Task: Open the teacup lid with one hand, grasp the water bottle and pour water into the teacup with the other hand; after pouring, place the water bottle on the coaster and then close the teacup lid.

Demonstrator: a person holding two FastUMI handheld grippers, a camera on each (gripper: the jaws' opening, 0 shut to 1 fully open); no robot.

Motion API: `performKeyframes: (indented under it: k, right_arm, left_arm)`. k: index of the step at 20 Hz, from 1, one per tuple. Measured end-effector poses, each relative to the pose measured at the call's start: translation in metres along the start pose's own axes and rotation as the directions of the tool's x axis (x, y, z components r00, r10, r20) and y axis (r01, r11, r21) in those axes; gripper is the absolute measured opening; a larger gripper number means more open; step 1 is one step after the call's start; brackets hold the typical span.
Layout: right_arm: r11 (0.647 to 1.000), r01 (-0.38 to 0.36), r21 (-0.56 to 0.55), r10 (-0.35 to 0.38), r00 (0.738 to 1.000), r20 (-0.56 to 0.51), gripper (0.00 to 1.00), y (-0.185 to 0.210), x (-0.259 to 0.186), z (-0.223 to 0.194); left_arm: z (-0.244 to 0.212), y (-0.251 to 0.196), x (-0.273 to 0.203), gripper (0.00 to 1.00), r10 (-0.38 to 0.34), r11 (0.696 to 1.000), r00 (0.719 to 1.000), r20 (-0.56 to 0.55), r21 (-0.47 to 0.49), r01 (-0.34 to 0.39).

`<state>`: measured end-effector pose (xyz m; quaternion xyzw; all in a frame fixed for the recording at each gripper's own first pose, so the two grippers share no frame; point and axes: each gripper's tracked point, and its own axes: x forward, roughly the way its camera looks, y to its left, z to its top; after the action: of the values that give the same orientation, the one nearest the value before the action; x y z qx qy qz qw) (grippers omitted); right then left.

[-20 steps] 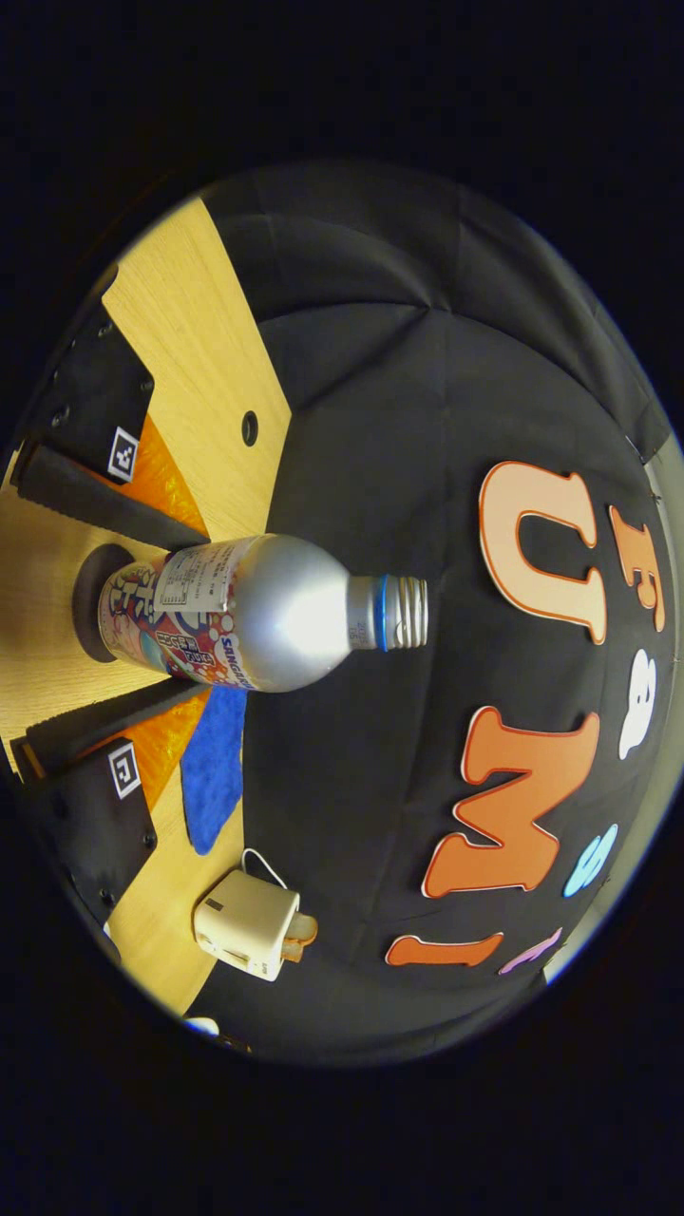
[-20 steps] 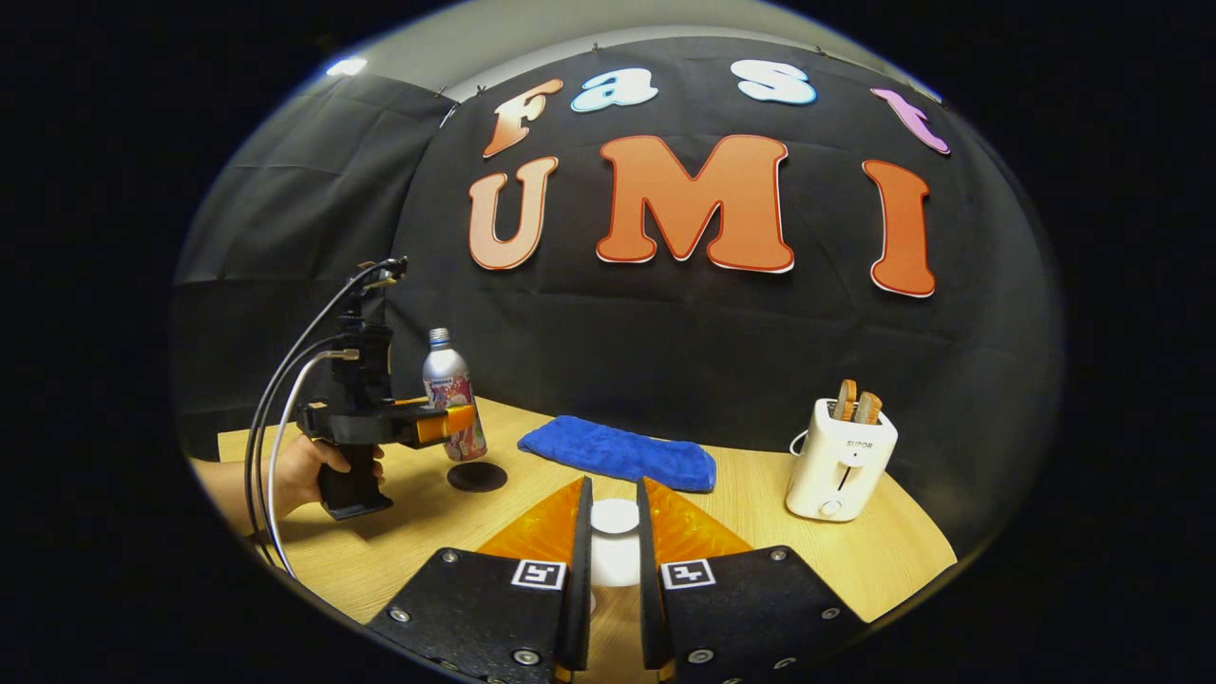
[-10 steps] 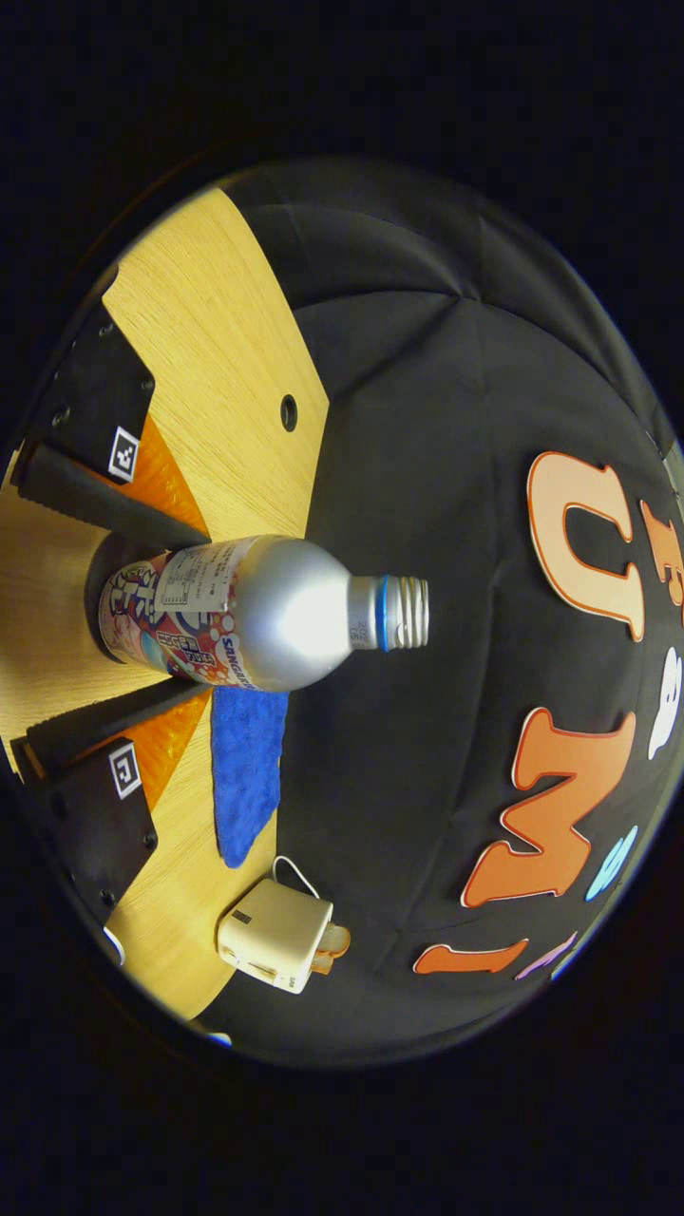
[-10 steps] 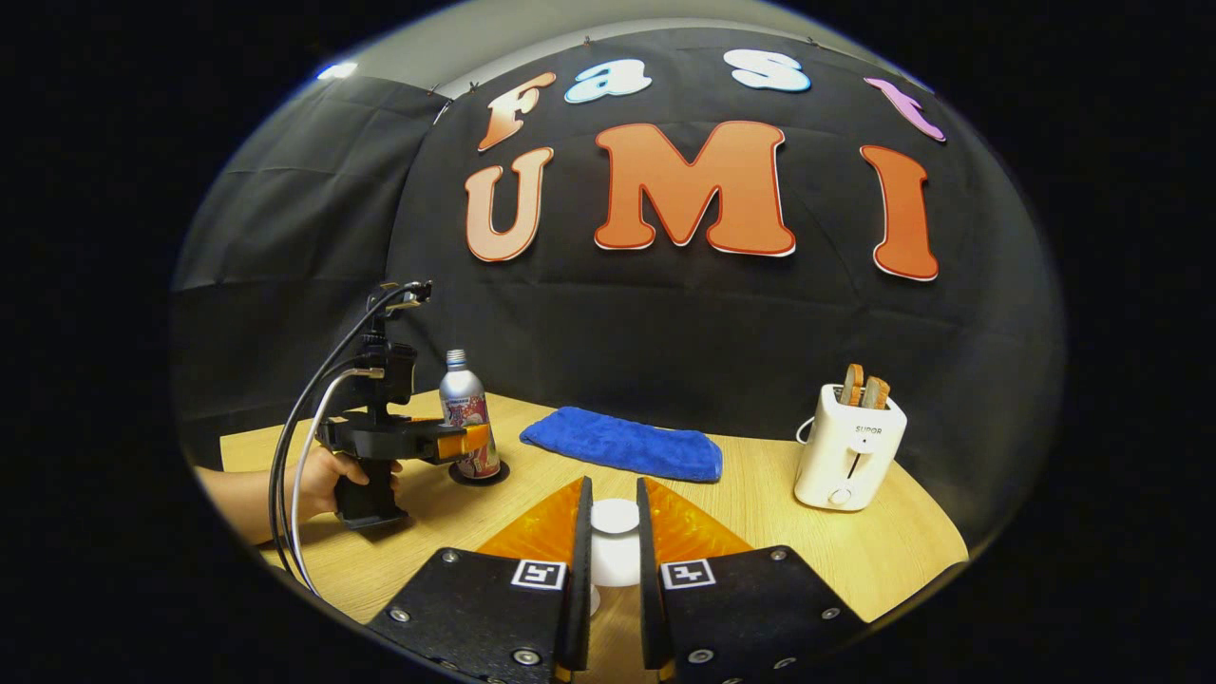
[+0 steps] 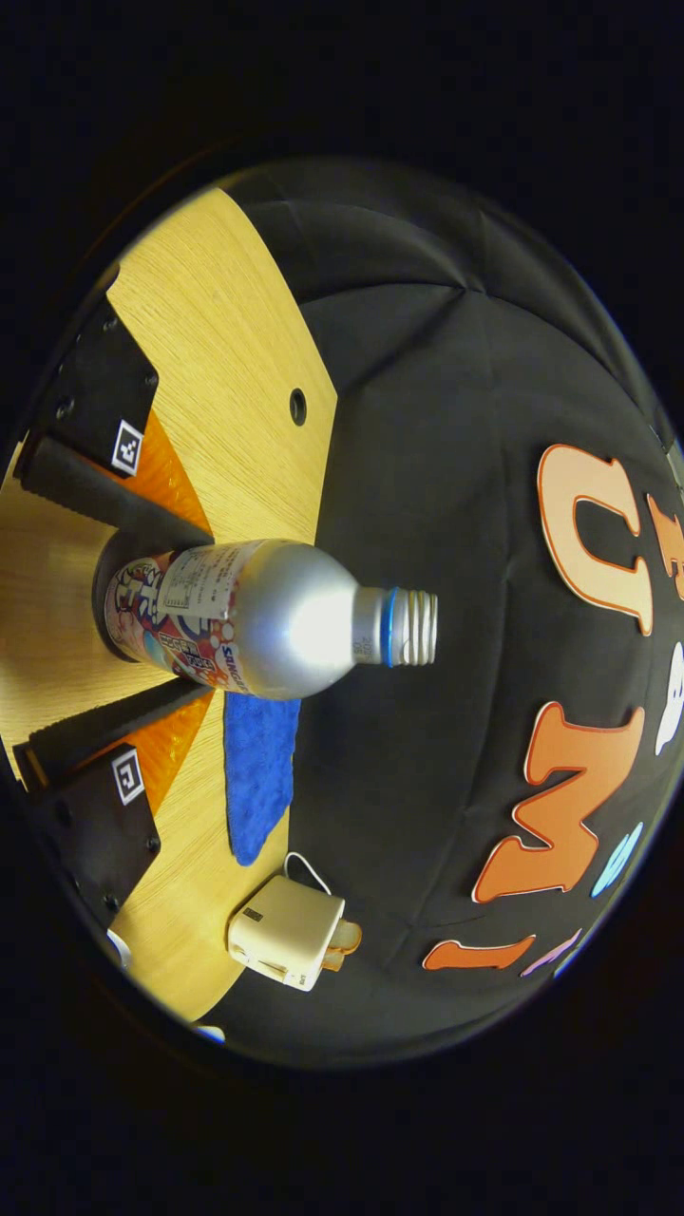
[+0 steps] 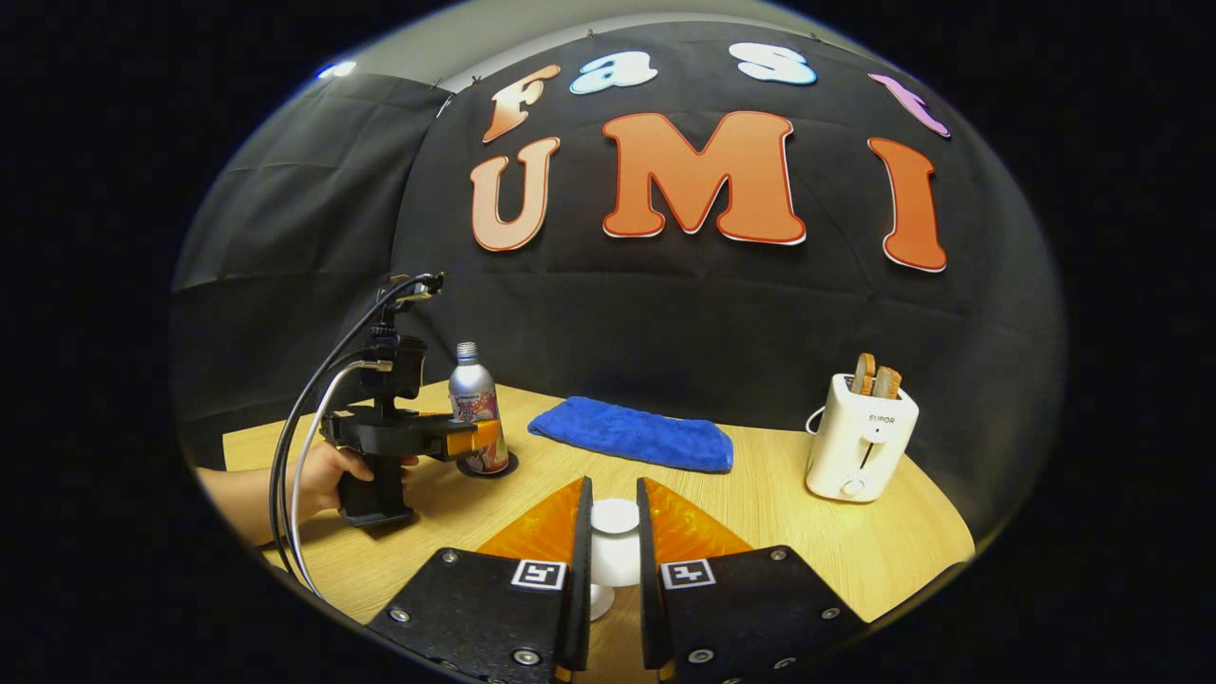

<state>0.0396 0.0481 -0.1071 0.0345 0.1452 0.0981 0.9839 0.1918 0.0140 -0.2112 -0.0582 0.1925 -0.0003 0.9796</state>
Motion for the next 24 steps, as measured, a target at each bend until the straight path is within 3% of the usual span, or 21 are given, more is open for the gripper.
performKeyframes:
  k: [3, 14, 17, 18, 19, 24]
  right_arm:
    - [1.000, -0.008, -0.004, 0.008, 1.000, -0.004, 0.22, 0.005, 0.001, -0.001]
    - [0.999, -0.032, -0.020, 0.032, 0.999, -0.003, 0.22, 0.014, -0.003, -0.004]
    - [0.999, -0.039, -0.007, 0.039, 0.999, -0.022, 0.22, 0.015, 0.001, -0.013]
    - [0.999, -0.041, -0.002, 0.041, 0.999, -0.028, 0.22, 0.016, 0.003, -0.015]
    - [0.999, -0.047, 0.002, 0.047, 0.998, -0.032, 0.22, 0.018, 0.004, -0.018]
    - [0.998, -0.069, 0.008, 0.069, 0.996, -0.059, 0.22, 0.027, 0.012, -0.036]
  left_arm:
    - [0.007, 0.000, -0.004, 0.92, -0.002, 1.000, 1.000, 0.016, 0.017, 0.002]
    - [-0.005, 0.000, -0.001, 0.91, 0.007, 0.999, 1.000, -0.004, 0.045, -0.007]
    - [-0.010, 0.000, -0.005, 0.95, 0.001, 0.999, 1.000, -0.015, 0.047, 0.000]
    - [-0.011, -0.001, -0.008, 0.92, -0.003, 0.998, 1.000, -0.015, 0.057, 0.004]
    - [-0.011, -0.002, -0.011, 0.98, -0.003, 0.998, 1.000, -0.015, 0.069, 0.004]
    - [-0.008, -0.008, -0.028, 0.98, -0.014, 0.996, 1.000, -0.001, 0.090, 0.014]
